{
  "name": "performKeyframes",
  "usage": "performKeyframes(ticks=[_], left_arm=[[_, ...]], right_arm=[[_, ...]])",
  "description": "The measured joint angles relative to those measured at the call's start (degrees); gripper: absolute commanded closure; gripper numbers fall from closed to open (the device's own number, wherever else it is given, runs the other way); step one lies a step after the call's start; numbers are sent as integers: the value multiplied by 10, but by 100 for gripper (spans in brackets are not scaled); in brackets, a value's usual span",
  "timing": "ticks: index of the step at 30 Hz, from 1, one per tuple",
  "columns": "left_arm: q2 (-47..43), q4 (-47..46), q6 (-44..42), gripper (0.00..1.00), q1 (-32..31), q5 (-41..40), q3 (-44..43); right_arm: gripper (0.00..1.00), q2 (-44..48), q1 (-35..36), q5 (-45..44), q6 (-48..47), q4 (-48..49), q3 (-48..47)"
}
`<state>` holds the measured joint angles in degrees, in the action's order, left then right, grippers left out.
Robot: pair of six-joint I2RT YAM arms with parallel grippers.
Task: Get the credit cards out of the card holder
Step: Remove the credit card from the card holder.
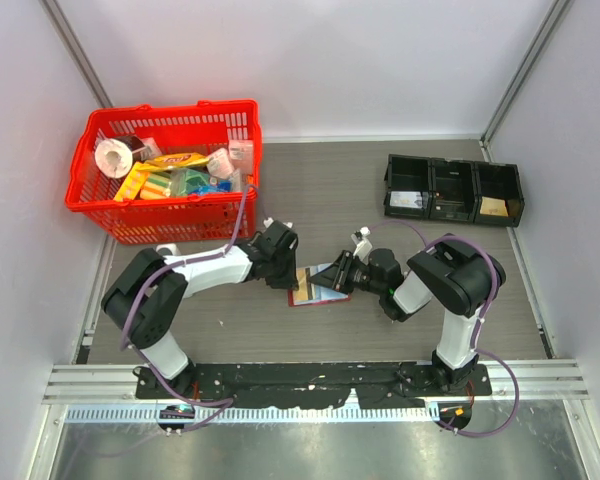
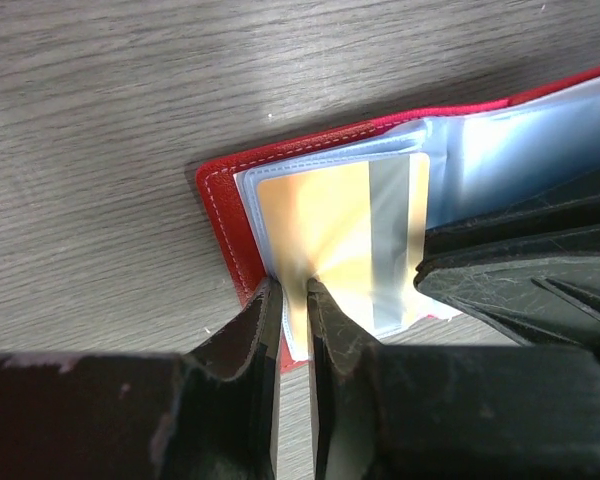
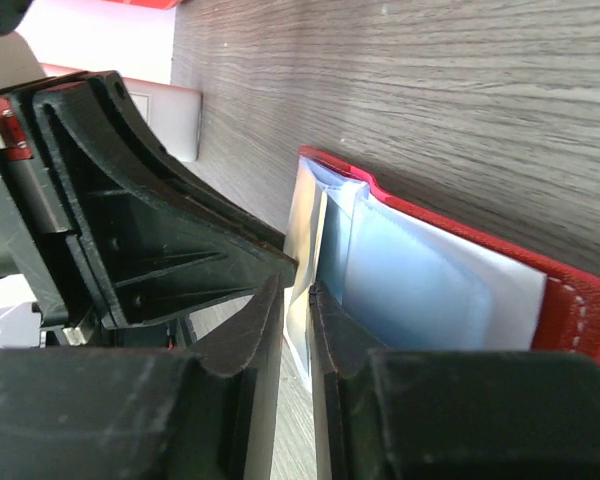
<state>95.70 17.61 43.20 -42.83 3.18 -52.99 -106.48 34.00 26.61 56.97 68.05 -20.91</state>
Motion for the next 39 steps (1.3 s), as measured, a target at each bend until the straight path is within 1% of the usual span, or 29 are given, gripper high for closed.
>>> performKeyframes(ticks=[1,5,14,24,33,39], left_arm=[[-3,-5,1,85,2,3,5],[-6,-12,1,86,6,12,11],[-8,-15,1,87,9,21,14],[-8,-18,2,87,9,26,16],[-8,-18,3,87,9,27,16],[-7,-18,3,88,9,27,16]], right_arm=[[83,0,0,3,0,3,0],[86,1,0,13,2,18,0],[86,0,0,21,8,26,1],[87,0,0,23,-19,40,10],[78,0,0,26,-45,45,15],[78,1,0,26,-71,31,16]])
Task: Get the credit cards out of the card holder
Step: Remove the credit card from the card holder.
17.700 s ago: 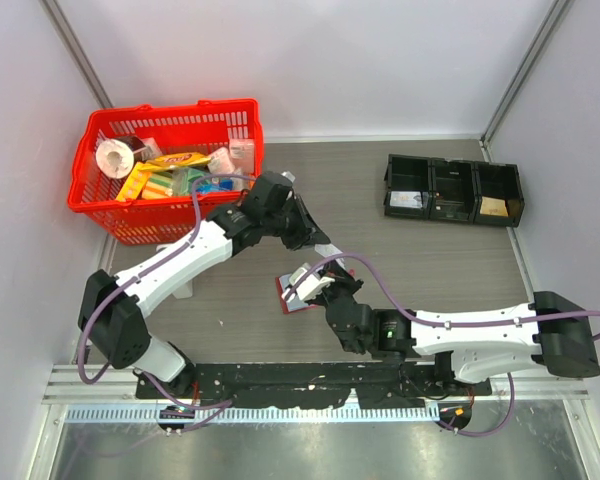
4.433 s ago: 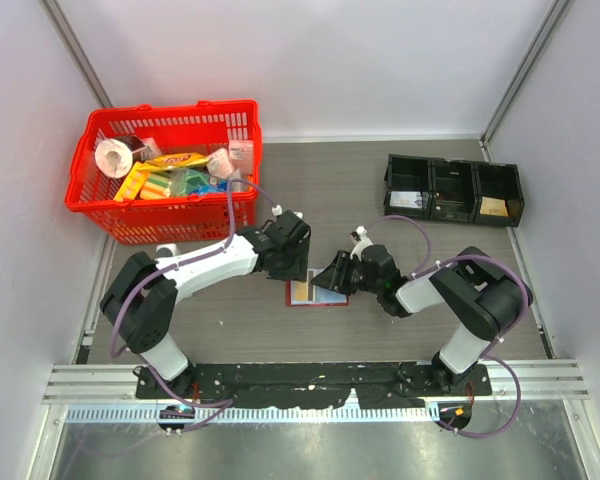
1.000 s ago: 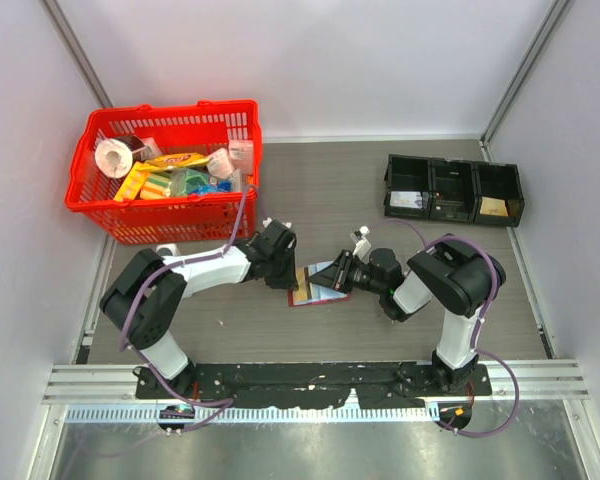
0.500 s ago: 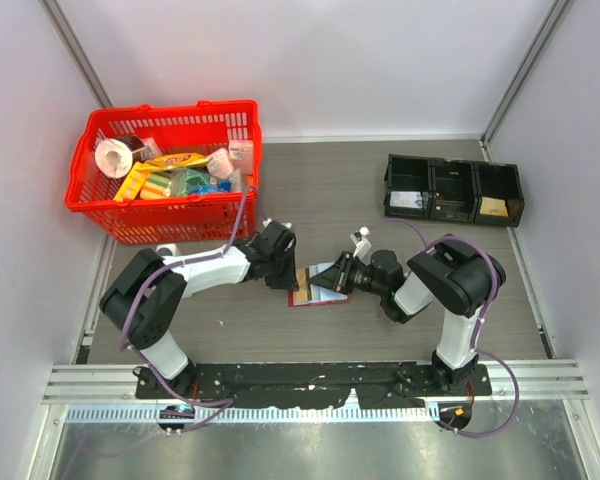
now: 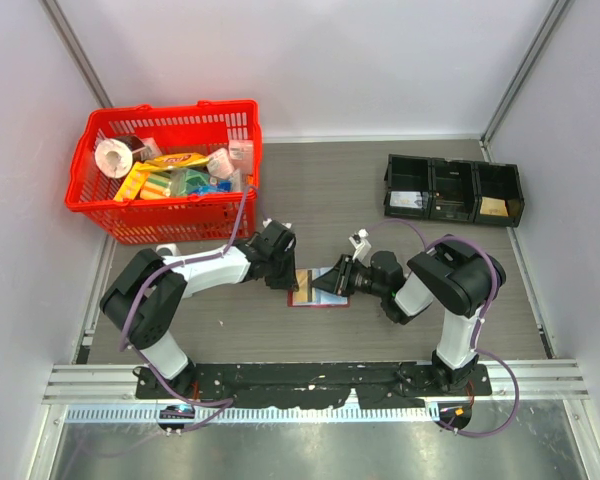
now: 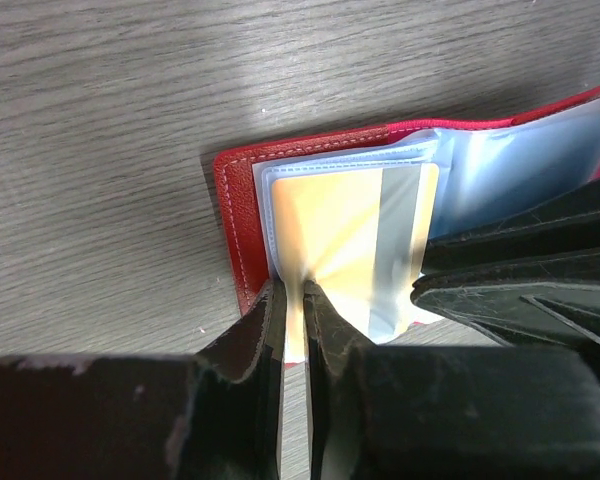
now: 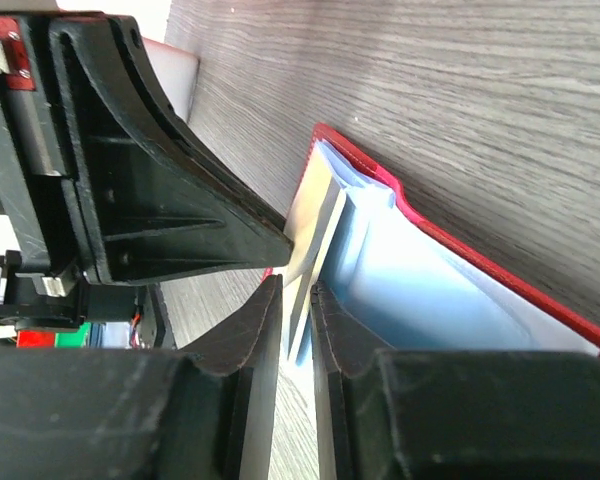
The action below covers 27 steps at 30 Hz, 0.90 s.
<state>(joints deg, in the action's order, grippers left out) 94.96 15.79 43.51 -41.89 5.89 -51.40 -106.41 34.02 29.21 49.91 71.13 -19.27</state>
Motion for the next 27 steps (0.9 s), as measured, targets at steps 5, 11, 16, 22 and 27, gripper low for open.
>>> performKeyframes(ticks=[5,11,16,22,27], left_arm=[[0,0,0,88,0,0,0],[0,0,0,88,0,1,1],[0,-1,0,88,0,2,1],[1,-1,0,89,0,2,1],[1,-2,0,89,0,2,1]], right_arm=[[85,0,1,13,-21,-30,0],[89,0,4,33,-30,-46,-1],[75,1,4,37,-30,-48,-2],[68,1,5,54,-25,-37,-2],[76,1,5,68,-24,-35,-1]])
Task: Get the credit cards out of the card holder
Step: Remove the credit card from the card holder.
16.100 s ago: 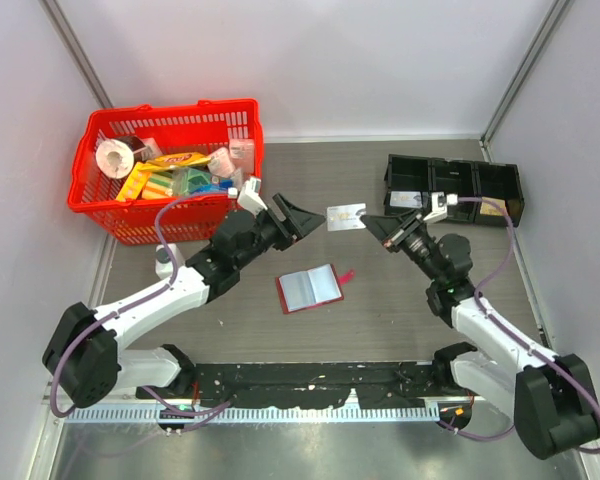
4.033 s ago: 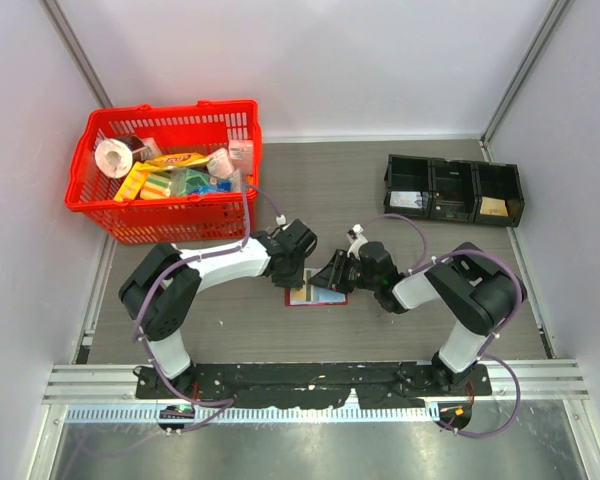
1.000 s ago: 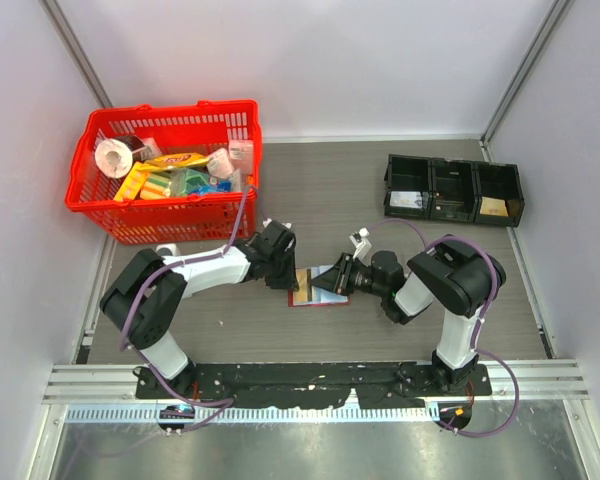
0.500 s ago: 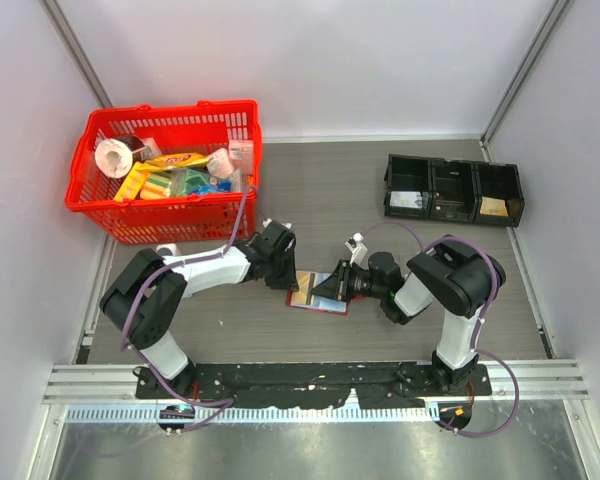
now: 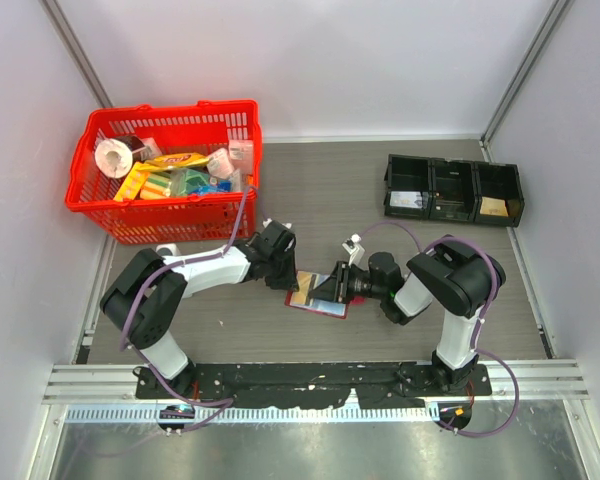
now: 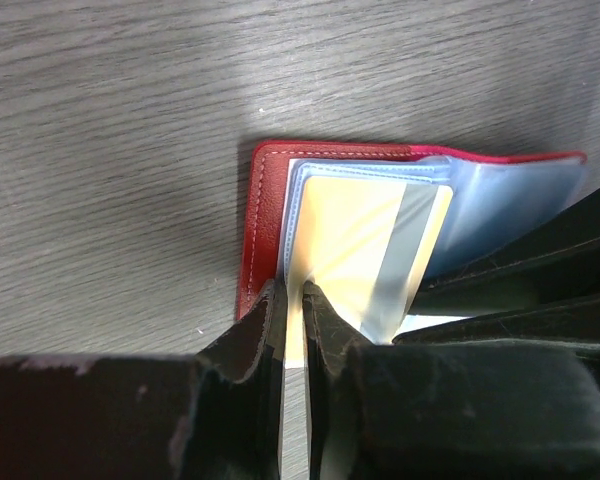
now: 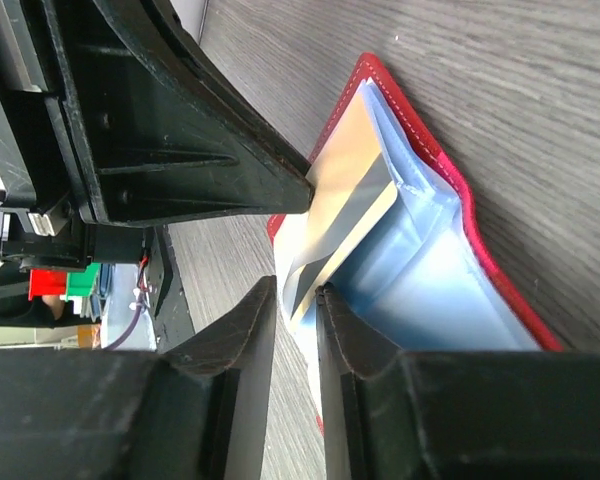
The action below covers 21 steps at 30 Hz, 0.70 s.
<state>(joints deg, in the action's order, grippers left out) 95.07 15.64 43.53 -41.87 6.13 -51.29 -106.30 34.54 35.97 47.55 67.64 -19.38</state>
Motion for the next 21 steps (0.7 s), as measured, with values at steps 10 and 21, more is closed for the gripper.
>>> performKeyframes(ticks=[10,21], left_arm=[[4,-11,6,89,0,9,0],[4,-15,12,89,0,10,0]], right_arm=[[89,0,2,23,-2,-5,11],[99,0,-5,25,11,-12,13]])
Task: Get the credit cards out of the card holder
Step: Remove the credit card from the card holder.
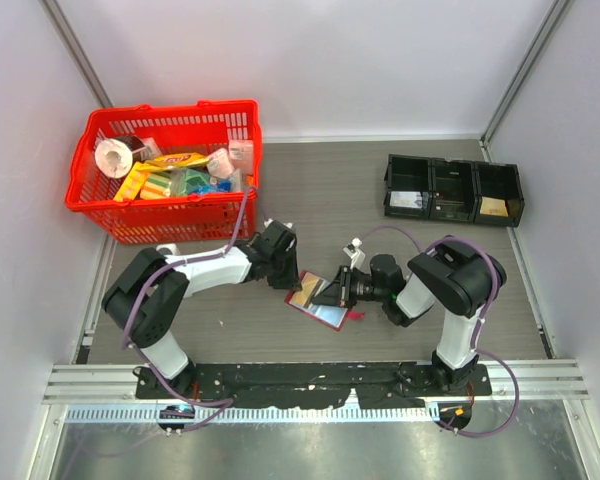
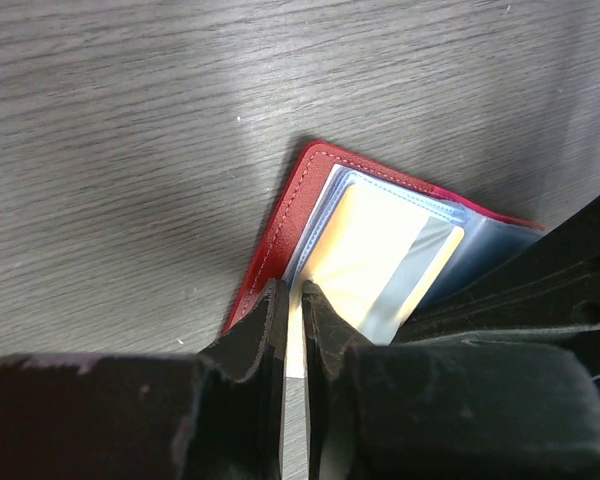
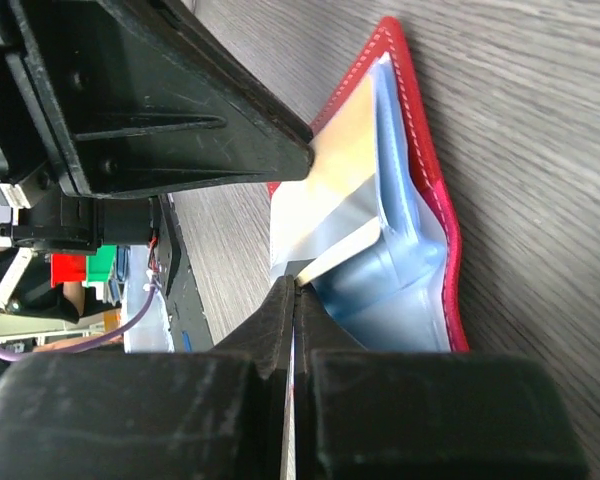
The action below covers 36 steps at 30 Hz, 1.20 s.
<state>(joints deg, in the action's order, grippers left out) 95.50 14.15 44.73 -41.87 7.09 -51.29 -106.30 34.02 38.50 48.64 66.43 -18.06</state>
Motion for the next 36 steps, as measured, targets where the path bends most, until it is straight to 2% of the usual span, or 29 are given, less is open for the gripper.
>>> performKeyframes(ticks=[5,9,15,21,23,26,36], left_arm=[[1,-6,7,90,-1,0,1],[5,-12,16,90,-2,3,1],[13,-13,18,91,-1,9,-8],[19,-12,19,91,-1,12,-14],[21,-11,19,91,-1,12,-17],[23,-9,19,91,-1,12,-20],[29,6,28,93,-1,7,-31]], right_arm=[[99,29,-22,-1,-3,-47,2],[97,82,-26,-14,-25,-143,-13],[86,119,-27,-36,-47,-258,-46],[80,119,-28,-57,-48,-292,-58],[81,118,-29,-60,-45,-292,-58],[98,114,-30,-61,-42,-288,-59],[99,115,-43,-59,-52,-301,-62]])
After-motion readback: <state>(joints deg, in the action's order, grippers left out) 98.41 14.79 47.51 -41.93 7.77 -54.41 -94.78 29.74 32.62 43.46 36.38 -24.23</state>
